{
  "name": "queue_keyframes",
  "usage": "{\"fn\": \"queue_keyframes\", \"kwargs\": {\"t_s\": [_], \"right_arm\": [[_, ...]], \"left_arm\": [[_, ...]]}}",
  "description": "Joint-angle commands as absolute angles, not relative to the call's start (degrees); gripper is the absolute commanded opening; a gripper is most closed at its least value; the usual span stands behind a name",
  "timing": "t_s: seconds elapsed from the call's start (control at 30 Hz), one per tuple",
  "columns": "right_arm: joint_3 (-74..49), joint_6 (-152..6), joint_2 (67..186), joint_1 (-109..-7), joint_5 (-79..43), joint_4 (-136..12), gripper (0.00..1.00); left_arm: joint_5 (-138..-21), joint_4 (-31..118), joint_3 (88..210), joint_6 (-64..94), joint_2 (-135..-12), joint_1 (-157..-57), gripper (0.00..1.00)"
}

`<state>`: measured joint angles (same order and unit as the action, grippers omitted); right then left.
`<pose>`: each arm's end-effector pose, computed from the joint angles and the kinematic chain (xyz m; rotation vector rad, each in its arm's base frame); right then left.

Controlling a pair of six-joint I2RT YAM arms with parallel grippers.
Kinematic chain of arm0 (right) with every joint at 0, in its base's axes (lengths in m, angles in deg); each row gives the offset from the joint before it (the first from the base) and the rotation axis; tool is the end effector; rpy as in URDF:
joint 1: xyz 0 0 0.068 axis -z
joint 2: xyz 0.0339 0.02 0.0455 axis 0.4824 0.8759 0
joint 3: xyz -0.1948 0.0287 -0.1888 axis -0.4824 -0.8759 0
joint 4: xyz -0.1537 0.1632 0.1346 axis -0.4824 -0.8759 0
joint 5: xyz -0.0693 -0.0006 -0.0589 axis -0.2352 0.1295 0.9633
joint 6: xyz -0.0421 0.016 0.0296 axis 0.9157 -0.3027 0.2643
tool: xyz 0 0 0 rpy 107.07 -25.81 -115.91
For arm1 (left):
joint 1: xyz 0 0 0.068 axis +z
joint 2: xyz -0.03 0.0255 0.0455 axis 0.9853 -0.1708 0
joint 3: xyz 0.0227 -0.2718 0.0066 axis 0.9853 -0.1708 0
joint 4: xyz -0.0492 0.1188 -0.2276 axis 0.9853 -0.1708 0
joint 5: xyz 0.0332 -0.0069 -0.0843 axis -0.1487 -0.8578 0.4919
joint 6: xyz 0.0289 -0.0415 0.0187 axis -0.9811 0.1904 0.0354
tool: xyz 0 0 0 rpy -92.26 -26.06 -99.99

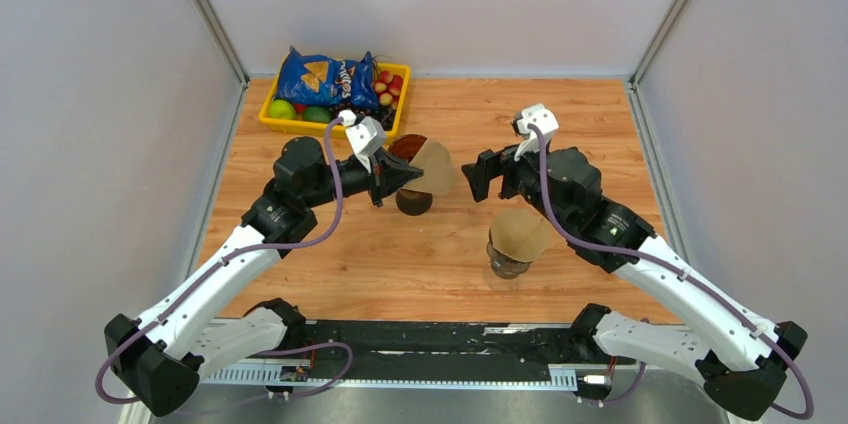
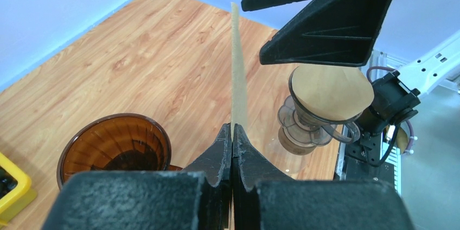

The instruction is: Place the coffee filter in the dripper

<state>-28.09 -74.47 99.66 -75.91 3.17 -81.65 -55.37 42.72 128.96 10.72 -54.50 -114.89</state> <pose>0.1474 0.1462 0.3874 -0.4447 1.7765 0.4775 0.1736 -0.1435 0.3717 0.8319 1.4851 -1.0084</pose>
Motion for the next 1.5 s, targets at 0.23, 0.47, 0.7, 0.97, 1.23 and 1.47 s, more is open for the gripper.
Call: {"fn": "queue_keyframes", "kwargs": {"t_s": [0.23,0.47,0.7,0.97,1.23,1.47], "right_arm": [[-28.24,-74.41,101.77,-75.91,5.06,-81.47,1.0],[-28.06,-75.29,103.34,-75.79,2.58,-81.43,1.0],[-28.17,-75.15,103.87,-75.07,3.51,-81.44,1.0],[-28.67,-75.32,104.03,-74.06,1.31,-81.13,1.0],[-28.55,-75.28,103.96,-73.76,-1.7,-80.54,1.0],[-29.42,-76.16,102.33,-73.65,-2.62,-80.43,1.0]], "left_arm": [[-54.88,44.72,128.56,10.31,-53.06,-114.53,0.0],[-54.84,44.82,128.42,10.44,-52.92,-114.58,0.0],[-54.59,44.83,128.42,10.35,-52.81,-114.53,0.0],[-54.15,44.95,128.47,10.53,-52.9,-114.55,0.0],[-54.11,45.09,128.65,10.62,-53.15,-114.55,0.0],[-54.47,44.93,128.73,10.61,-53.47,-114.58,0.0]]}}
